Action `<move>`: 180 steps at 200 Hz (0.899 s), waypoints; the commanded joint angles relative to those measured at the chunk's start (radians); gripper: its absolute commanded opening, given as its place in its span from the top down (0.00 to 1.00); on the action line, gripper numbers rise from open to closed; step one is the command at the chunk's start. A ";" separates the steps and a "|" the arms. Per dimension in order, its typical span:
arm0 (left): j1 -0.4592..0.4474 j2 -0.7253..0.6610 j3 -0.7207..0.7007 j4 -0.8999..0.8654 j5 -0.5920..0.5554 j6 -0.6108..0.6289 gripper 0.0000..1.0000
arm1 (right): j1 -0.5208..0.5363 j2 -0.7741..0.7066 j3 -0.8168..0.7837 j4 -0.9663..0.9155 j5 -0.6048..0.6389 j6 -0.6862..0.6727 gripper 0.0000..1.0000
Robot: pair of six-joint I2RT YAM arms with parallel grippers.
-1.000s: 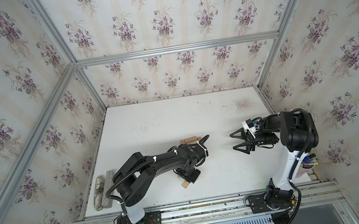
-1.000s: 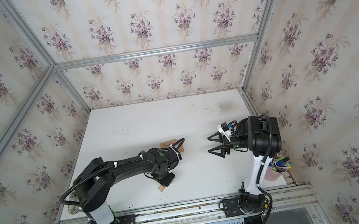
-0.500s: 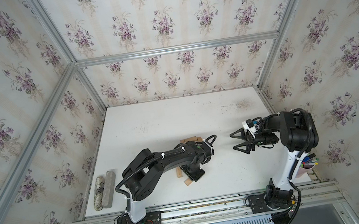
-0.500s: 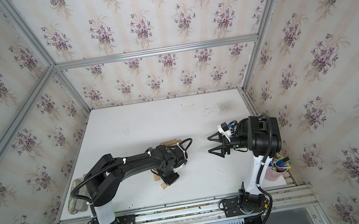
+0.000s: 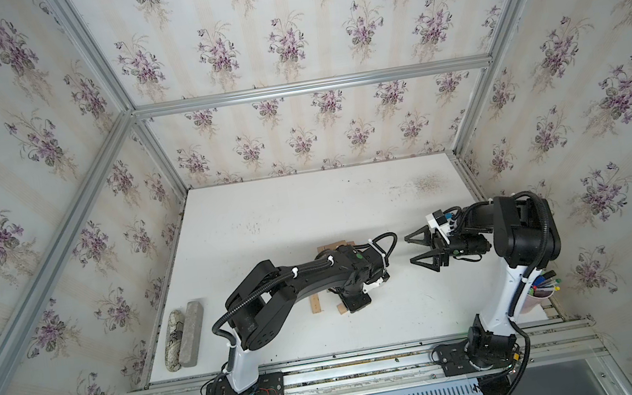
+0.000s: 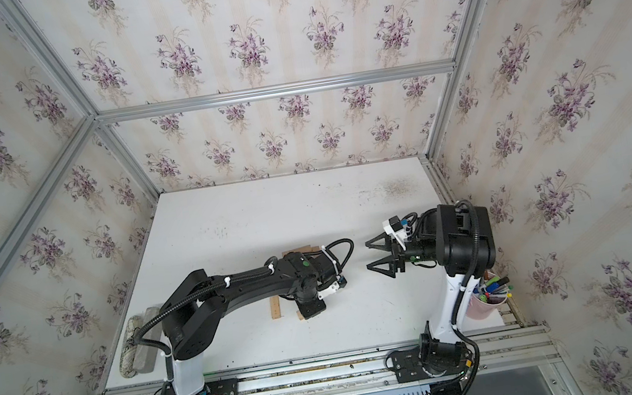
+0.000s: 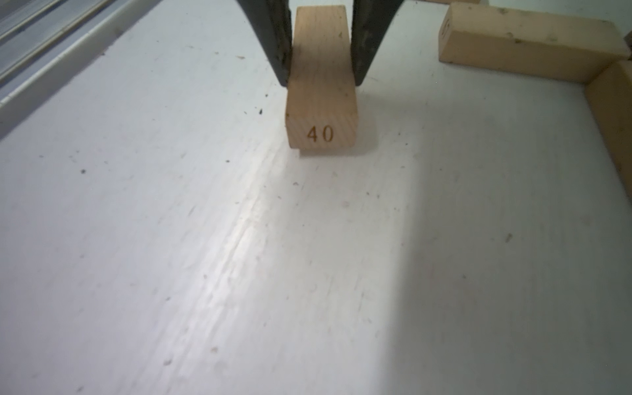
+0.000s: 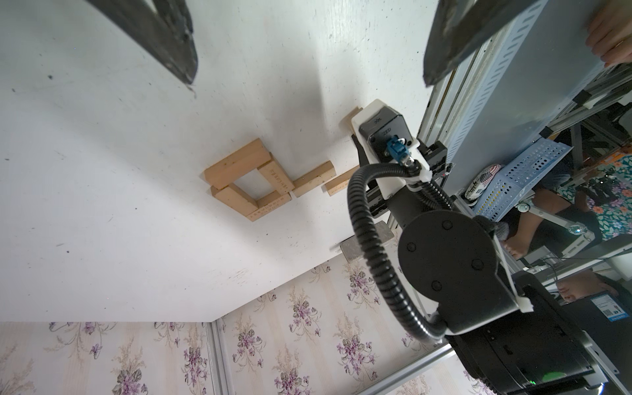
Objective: Assemble the number 8 with building blocks
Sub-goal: Assemble the building block at the center of the board.
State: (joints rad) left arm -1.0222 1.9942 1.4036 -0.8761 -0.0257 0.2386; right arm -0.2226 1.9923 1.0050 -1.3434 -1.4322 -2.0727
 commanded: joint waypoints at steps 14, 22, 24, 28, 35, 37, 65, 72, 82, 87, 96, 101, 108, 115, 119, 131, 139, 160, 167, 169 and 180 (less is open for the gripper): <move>0.000 0.046 0.033 -0.003 -0.045 0.143 0.99 | 0.001 0.000 0.004 -0.028 -0.034 -0.401 0.00; 0.001 0.061 0.046 -0.003 -0.048 0.162 0.99 | 0.000 0.000 0.003 -0.027 -0.033 -0.401 0.00; 0.001 0.065 0.050 -0.004 -0.048 0.167 0.99 | 0.000 0.000 0.003 -0.028 -0.034 -0.401 0.00; 0.001 0.072 0.057 -0.004 -0.048 0.175 0.99 | 0.000 0.000 0.003 -0.027 -0.034 -0.401 0.00; 0.001 0.084 0.068 -0.002 -0.043 0.187 0.99 | 0.001 0.000 0.004 -0.028 -0.034 -0.402 0.00; 0.001 0.087 0.071 -0.004 -0.041 0.190 0.99 | 0.001 0.000 0.004 -0.028 -0.034 -0.402 0.00; 0.005 0.121 0.098 -0.003 -0.038 0.226 0.99 | 0.000 0.000 0.004 -0.027 -0.034 -0.402 0.00; 0.007 0.124 0.105 -0.003 -0.036 0.232 0.99 | 0.001 -0.001 0.004 -0.028 -0.034 -0.402 0.00; 0.011 0.129 0.112 -0.003 -0.031 0.240 0.99 | 0.000 0.000 0.004 -0.028 -0.034 -0.402 0.00; 0.013 0.130 0.118 -0.002 -0.029 0.243 0.99 | 0.001 0.000 0.004 -0.028 -0.033 -0.401 0.00; 0.017 0.134 0.128 -0.003 -0.028 0.249 0.99 | 0.001 -0.001 0.005 -0.028 -0.033 -0.401 0.00; 0.018 0.137 0.134 -0.002 -0.028 0.253 0.99 | 0.000 0.000 0.004 -0.028 -0.034 -0.401 0.00; 0.021 0.141 0.141 -0.001 -0.028 0.258 0.99 | 0.000 0.000 0.004 -0.029 -0.033 -0.402 0.00; 0.024 0.144 0.148 -0.001 -0.028 0.262 0.99 | 0.001 0.000 0.004 -0.028 -0.033 -0.402 0.00; 0.024 0.147 0.153 -0.001 -0.028 0.264 0.98 | 0.000 0.000 0.004 -0.027 -0.033 -0.402 0.00; 0.029 0.153 0.163 0.003 -0.029 0.270 0.98 | 0.000 0.000 0.004 -0.028 -0.034 -0.402 0.00; 0.031 0.155 0.168 0.006 -0.029 0.274 0.98 | 0.001 0.000 0.004 -0.028 -0.034 -0.402 0.00; 0.037 0.162 0.180 0.014 -0.018 0.284 0.98 | 0.001 -0.001 0.004 -0.028 -0.033 -0.402 0.00; 0.039 0.164 0.182 0.014 -0.016 0.287 0.98 | 0.000 -0.001 0.003 -0.028 -0.033 -0.401 0.00; 0.040 0.165 0.181 0.015 -0.016 0.288 0.97 | 0.001 -0.001 0.004 -0.028 -0.034 -0.402 0.00; 0.044 0.166 0.181 0.016 -0.018 0.294 0.97 | 0.000 0.000 0.004 -0.028 -0.034 -0.402 0.00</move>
State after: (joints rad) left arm -0.9878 2.1334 1.5909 -1.0019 -0.0254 0.4992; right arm -0.2226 1.9923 1.0050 -1.3434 -1.4322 -2.0727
